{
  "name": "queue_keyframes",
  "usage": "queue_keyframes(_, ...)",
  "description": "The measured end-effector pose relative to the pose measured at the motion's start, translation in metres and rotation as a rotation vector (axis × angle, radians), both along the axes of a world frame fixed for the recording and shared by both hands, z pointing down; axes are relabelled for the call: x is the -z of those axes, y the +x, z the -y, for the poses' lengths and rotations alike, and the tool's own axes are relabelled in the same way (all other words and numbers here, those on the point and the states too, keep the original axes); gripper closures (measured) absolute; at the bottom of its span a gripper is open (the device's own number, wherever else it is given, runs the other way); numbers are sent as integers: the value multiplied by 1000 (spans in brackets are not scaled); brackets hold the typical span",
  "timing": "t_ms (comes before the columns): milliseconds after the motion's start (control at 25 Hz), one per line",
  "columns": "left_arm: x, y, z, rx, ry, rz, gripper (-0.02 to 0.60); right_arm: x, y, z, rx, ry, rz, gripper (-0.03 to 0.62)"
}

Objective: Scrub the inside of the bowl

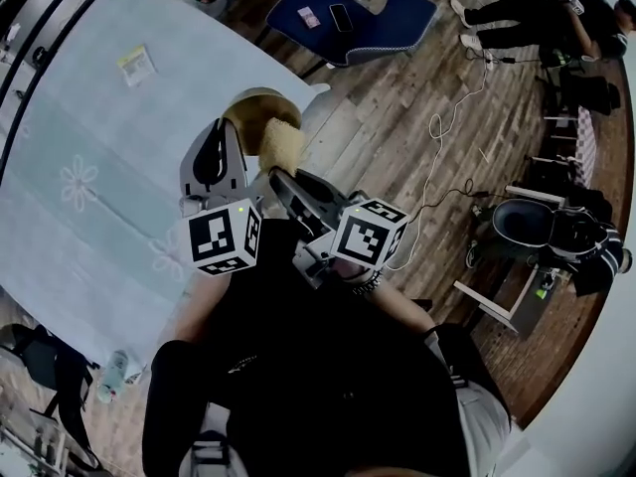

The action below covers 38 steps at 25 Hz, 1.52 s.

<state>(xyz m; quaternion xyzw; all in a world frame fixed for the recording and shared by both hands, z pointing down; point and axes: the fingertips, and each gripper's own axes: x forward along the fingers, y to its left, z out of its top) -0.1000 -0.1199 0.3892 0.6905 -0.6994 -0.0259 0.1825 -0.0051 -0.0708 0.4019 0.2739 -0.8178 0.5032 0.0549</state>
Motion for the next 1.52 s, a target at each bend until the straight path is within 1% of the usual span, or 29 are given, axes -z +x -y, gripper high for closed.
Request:
queue_keyframes(120, 6, 12, -1, -33, 19, 16, 557, -3, 3, -1, -24, -39, 12, 543)
queue_keyframes(240, 9, 19, -1, -61, 31, 37, 557, -5, 7, 4, -69, -97, 56, 543)
queue_keyframes(360, 10, 24, -3, -108, 32, 57, 557, -3, 8, 10, -91, -120, 103, 543)
queue_keyframes(440, 9, 29, -3, -138, 28, 65, 557, -5, 12, 16, -115, -141, 103, 543)
queue_keyframes(520, 7, 33, -2, -153, 19, 72, 555, -8, 16, 21, -122, -141, 78, 543)
queue_keyframes(600, 6, 34, -1, -158, 10, 78, 555, -8, 18, 26, -105, -83, 25, 543)
queue_keyframes(800, 4, 37, -2, -189, 0, 77, 557, 4, 13, 34, -11, 185, -155, 543)
queue_keyframes(880, 4, 39, -2, -199, -1, 85, 556, 8, 8, 33, 37, 272, -208, 543)
queue_keyframes(960, 4, 41, -1, -204, -1, 95, 557, 10, 4, 31, 79, 337, -246, 543)
queue_keyframes(1080, 3, 43, 2, -216, -8, 105, 557, 10, 2, 30, 131, 407, -300, 543)
queue_keyframes(1240, 0, 50, 6, -251, -25, 132, 557, 4, 1, 28, 221, 470, -387, 545)
queue_keyframes(1400, -6, 56, 6, -279, -52, 148, 557, -11, -2, 15, 378, 513, -496, 545)
queue_keyframes(1520, -11, 55, 5, -278, -78, 132, 558, -18, -3, 5, 465, 526, -542, 545)
